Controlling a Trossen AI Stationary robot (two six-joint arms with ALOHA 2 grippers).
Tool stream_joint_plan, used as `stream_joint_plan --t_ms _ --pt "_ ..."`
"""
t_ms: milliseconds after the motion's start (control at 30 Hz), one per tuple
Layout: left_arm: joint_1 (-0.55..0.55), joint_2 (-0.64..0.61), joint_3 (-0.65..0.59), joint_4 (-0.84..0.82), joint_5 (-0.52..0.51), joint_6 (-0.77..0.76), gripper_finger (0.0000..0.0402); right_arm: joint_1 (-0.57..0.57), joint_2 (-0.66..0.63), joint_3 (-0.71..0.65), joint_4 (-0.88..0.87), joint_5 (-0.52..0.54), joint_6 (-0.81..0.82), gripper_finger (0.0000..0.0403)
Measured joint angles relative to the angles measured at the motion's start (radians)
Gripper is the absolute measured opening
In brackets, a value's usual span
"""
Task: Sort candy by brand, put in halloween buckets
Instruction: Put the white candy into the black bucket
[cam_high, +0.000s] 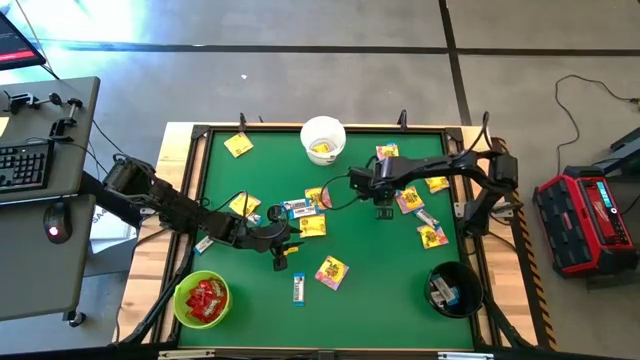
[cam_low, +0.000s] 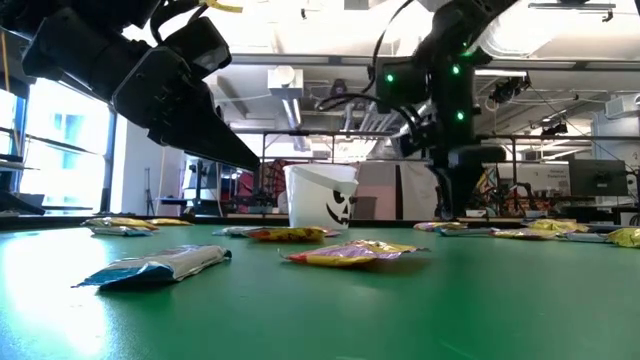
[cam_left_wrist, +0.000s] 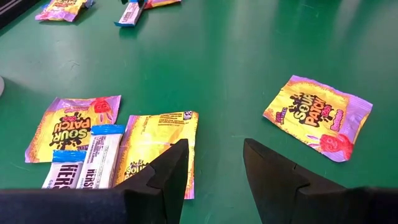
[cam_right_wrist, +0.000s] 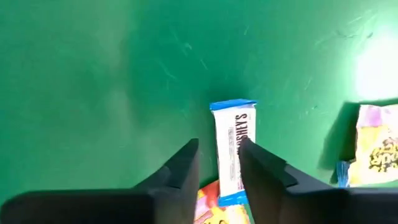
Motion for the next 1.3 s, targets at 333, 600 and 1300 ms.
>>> stream_joint_plan --t_ms 333,600,1300 --pt "0.000 0.000 0.000 0.000 0.000 0.000 0.0147 -0.012 0.000 -0.126 0.148 0.035 -0.077 0.0115" --pt "0.000 0.000 0.000 0.000 0.000 0.000 0.0147 -0.016 -0.003 -0.144 0.191 0.042 -0.078 0.0016" --pt "0.000 0.000 0.000 0.000 0.000 -0.008 0.0147 0.137 -0.001 0.007 0.085 -0.027 0.014 0.0000"
